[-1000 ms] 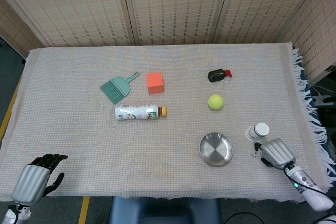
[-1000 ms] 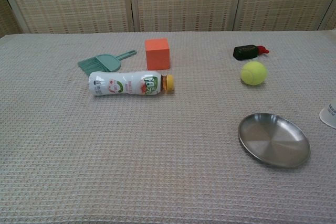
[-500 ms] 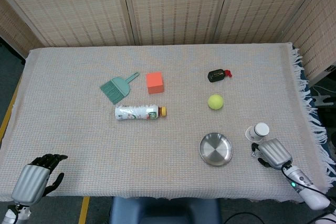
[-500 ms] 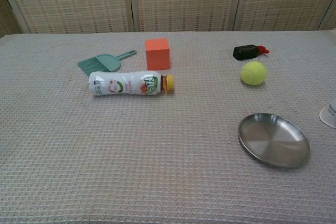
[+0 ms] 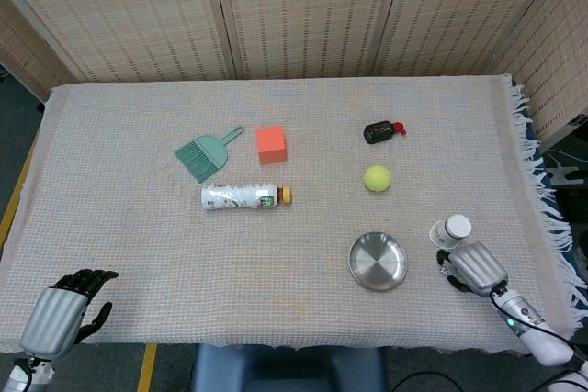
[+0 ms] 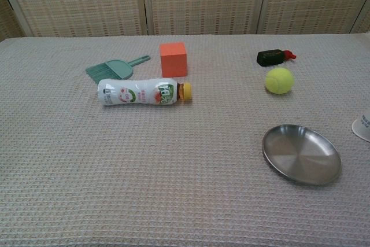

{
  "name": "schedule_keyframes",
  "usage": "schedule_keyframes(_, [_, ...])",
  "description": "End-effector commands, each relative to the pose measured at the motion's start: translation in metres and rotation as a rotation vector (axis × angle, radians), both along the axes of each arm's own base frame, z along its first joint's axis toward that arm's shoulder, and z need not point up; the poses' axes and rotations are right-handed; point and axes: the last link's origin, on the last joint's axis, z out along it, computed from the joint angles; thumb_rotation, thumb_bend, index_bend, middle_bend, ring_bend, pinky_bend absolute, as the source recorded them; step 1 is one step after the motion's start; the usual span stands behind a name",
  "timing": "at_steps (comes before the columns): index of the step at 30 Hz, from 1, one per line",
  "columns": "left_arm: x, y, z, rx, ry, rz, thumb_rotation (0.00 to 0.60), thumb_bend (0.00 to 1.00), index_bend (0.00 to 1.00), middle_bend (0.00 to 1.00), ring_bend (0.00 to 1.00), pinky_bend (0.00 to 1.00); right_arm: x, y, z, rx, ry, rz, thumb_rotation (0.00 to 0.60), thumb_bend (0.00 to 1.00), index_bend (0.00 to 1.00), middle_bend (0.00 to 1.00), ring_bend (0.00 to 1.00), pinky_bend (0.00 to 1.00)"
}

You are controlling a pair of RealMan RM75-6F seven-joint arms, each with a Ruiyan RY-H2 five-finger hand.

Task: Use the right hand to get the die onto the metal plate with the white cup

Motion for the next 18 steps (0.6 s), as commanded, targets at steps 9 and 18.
schedule_keyframes(9, [0.000, 0.000, 0.000, 0.001, 0.000, -0.001, 0.600, 0.36, 0.30, 0.36, 0.33, 0.49, 0.001, 0.000, 0.001, -0.011, -0.006, 0.004, 0.600, 0.22, 0.58, 0.74, 0.72, 1.00])
schedule_keyframes(18, [0.000, 0.000, -0.001, -0.004, 0.007, -0.001, 0.600, 0.36, 0.30, 0.36, 0.33, 0.49, 0.039, -0.013, 0.000, -0.050, -0.143, 0.100, 0.600, 0.22, 0.58, 0.74, 0.72, 1.00])
